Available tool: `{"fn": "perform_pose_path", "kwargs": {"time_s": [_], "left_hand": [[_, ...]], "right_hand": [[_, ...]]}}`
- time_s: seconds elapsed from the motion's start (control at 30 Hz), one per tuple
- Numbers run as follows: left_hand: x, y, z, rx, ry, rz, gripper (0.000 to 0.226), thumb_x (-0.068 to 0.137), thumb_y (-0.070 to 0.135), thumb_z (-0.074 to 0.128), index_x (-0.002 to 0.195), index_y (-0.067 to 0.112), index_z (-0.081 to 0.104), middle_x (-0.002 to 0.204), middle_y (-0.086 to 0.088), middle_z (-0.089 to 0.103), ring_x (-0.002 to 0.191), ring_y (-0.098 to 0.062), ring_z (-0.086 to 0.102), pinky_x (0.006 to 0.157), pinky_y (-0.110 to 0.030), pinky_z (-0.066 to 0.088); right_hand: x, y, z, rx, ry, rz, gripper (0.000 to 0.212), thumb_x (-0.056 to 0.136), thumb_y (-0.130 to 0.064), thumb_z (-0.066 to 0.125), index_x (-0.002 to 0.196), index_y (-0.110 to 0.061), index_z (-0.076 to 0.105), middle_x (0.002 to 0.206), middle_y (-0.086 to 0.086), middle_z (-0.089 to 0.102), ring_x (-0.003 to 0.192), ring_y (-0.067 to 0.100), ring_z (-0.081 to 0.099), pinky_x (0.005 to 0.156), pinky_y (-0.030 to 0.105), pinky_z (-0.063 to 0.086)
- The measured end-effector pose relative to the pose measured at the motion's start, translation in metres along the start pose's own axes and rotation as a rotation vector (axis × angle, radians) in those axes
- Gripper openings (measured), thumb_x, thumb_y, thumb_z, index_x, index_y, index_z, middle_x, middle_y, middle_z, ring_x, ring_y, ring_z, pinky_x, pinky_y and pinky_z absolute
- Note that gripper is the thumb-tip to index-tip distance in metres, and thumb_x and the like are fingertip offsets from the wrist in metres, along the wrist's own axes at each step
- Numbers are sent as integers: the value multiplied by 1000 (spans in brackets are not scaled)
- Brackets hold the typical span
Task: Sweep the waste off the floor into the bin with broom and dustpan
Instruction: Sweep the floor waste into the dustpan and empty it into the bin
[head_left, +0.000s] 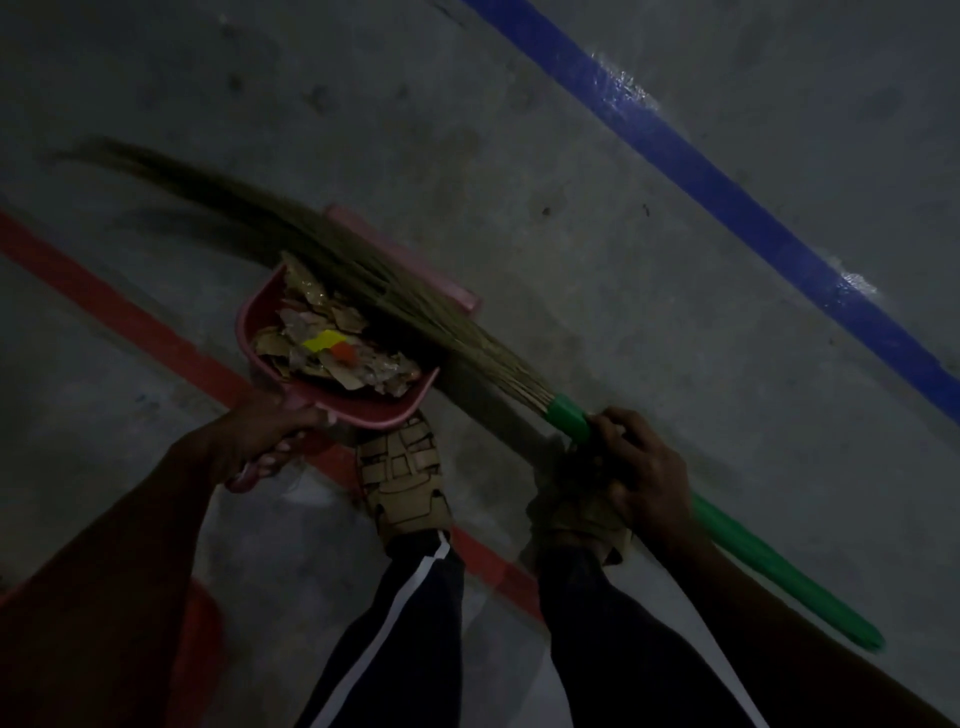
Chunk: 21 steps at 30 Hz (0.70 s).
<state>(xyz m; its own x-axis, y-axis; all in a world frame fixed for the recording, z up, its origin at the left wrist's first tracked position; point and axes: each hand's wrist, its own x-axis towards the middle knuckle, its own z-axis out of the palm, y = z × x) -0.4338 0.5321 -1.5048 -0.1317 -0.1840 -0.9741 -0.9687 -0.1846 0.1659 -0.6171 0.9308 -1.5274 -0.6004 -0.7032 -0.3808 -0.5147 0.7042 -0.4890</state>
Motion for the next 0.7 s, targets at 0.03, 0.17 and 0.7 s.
{"fn": "perform_pose_path", "kwargs": {"time_s": [0.03, 0.17, 0.7], "left_hand": [[0, 4, 1, 18, -12, 7, 50, 90, 29, 73, 54, 14, 42, 48, -4, 33, 34, -13, 27, 42, -17, 23], [0, 26, 13, 104, -16, 28, 44, 93, 27, 70, 61, 10, 44, 48, -5, 34, 33, -13, 27, 38, -15, 24], [13, 93, 71, 250, -110, 107, 39, 90, 21, 74, 59, 14, 51, 47, -5, 35, 37, -12, 28, 46, -20, 23]], "right_hand": [[-1, 0, -2, 10, 36, 5, 55, 73, -10, 55, 127, -8, 63, 128, 13, 58, 97, 34, 65, 62, 38, 56], [-4, 11, -10, 14, 193, 63, 58, 69, -5, 58, 126, -5, 63, 129, 12, 57, 87, 31, 65, 63, 25, 45], [-33, 64, -19, -13, 266, 304, 47, 77, -14, 55, 123, -8, 63, 129, 8, 56, 71, 30, 62, 53, 27, 45]]}}
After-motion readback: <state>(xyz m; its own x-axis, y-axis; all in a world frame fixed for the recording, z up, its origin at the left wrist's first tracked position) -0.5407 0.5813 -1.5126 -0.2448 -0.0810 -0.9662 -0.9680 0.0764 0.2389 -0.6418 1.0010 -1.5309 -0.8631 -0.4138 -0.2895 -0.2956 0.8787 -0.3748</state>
